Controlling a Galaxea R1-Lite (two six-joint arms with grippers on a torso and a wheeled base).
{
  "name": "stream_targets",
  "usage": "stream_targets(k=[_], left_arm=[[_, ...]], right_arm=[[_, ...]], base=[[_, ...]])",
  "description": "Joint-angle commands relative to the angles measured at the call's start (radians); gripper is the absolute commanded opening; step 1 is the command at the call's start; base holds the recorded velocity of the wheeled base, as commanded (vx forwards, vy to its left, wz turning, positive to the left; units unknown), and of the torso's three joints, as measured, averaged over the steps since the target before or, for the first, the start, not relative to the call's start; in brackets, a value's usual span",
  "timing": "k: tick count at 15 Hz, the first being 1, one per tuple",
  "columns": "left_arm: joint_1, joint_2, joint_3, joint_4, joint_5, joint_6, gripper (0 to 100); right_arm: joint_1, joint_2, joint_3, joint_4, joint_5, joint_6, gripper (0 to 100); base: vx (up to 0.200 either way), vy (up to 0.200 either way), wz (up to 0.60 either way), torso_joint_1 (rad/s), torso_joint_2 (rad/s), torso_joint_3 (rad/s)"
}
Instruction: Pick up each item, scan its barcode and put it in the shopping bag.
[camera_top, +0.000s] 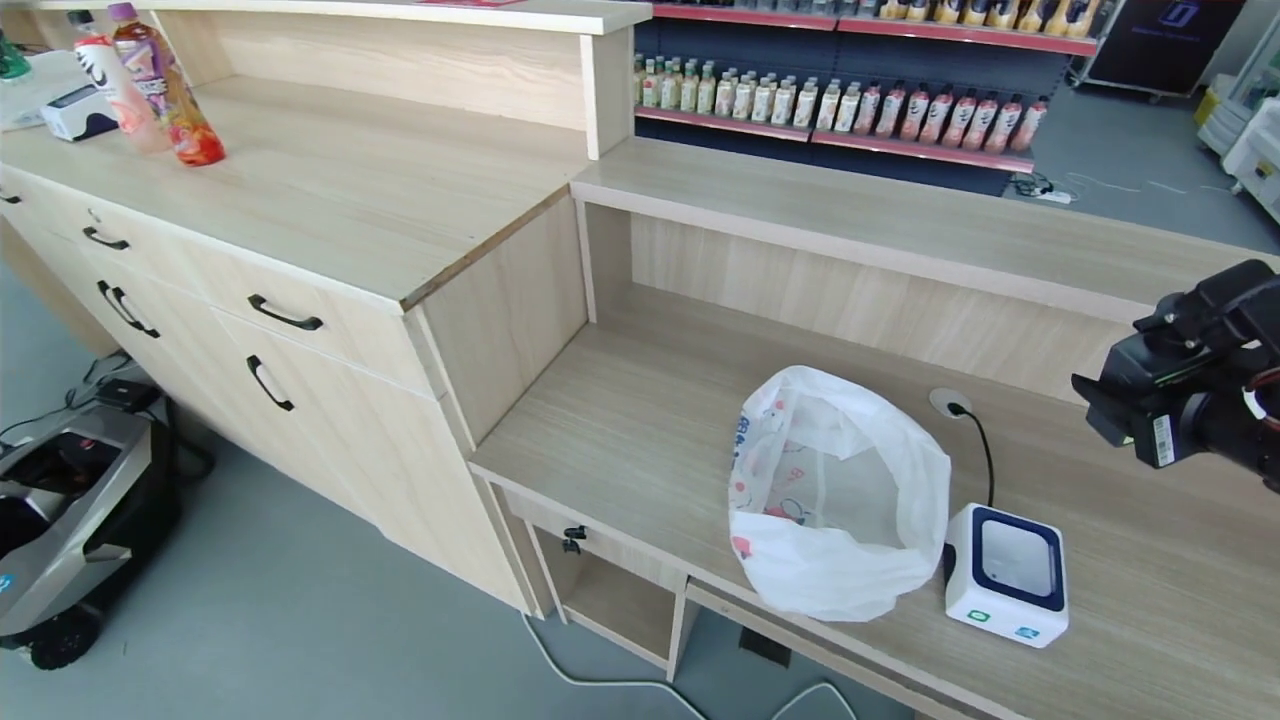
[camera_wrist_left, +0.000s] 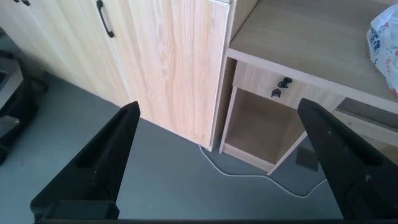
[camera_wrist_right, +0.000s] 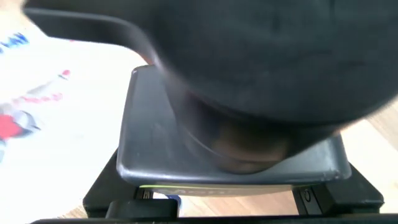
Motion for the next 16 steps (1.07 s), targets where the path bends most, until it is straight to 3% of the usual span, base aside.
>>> stream_targets(k=[1,7,10,14,16], left_arm=[[0.001,0.000,0.000,0.000,0.000,0.000,100],[0.001,0.000,0.000,0.000,0.000,-0.001,100],[0.001,0.000,0.000,0.000,0.000,-0.001,100],[0.001,0.000,0.000,0.000,0.000,0.000,100],[0.001,0.000,0.000,0.000,0.000,-0.001,100]], right_arm=[[0.026,-0.006,0.000,-0.003,-0.005,-0.001,0],[0.034,0.122,0.000,-0.006,-0.003,0.019,0],[0.035,0.227,0.008,-0.049,0.000,0.122,0],[0.035,0.362,0.115,-0.239,0.001,0.128,0],[0.037,0.462,0.210,-0.420,0.001,0.130,0]], base=[[0.000,0.000,0.60,0.007,0.01,0.002],[0.000,0.000,0.10,0.000,0.00,0.001],[0.000,0.000,0.00,0.000,0.00,0.000],[0.000,0.000,0.00,0.000,0.00,0.000],[0.000,0.000,0.00,0.000,0.00,0.000]])
